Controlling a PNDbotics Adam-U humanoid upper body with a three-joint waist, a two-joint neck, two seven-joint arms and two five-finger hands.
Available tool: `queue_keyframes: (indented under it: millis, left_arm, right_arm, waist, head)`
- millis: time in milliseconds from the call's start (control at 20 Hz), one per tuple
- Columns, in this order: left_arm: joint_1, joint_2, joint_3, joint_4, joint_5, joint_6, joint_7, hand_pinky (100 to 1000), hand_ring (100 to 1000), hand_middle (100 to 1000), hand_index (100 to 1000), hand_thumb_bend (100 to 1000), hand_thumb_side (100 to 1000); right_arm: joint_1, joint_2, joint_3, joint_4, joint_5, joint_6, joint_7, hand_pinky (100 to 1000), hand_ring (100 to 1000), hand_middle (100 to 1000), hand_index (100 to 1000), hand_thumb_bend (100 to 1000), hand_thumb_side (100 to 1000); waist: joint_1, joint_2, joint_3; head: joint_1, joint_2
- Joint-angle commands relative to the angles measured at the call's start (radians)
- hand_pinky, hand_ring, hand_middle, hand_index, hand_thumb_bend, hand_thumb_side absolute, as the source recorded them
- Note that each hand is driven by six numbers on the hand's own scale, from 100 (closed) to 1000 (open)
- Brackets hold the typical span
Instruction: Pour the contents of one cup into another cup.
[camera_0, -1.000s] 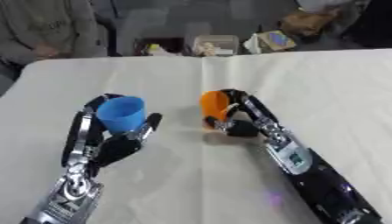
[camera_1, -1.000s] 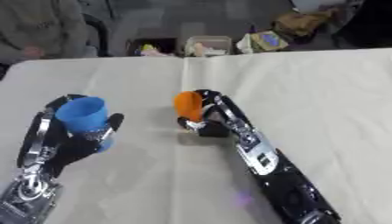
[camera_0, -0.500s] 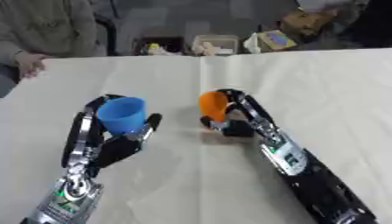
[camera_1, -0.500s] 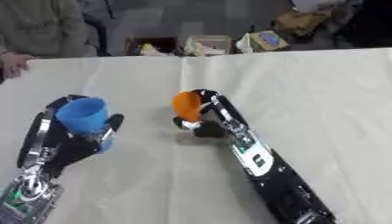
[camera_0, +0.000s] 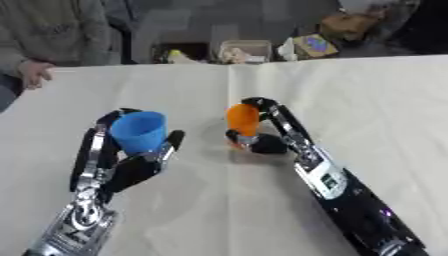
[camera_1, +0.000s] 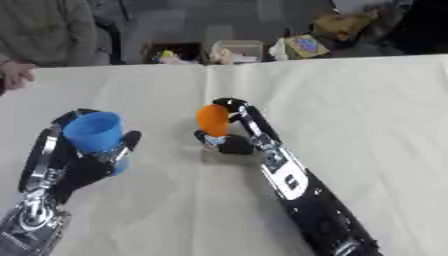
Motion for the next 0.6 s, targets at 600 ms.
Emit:
queue_keyframes:
  millis: [600]
  left_arm:
    - [-0.013, 0.005, 0.001, -0.02, 0.006, -0.004, -0.004, 221, 200, 168, 363, 510, 100]
  right_arm:
    - [-0.027, 0.022, 0.006, 0.019, 0.0, -0.005, 0.014, 616, 695, 642, 815, 491, 349]
  waist:
    - [0.0, -0.012, 0.005]
  head:
    - [-0.004, -0.008]
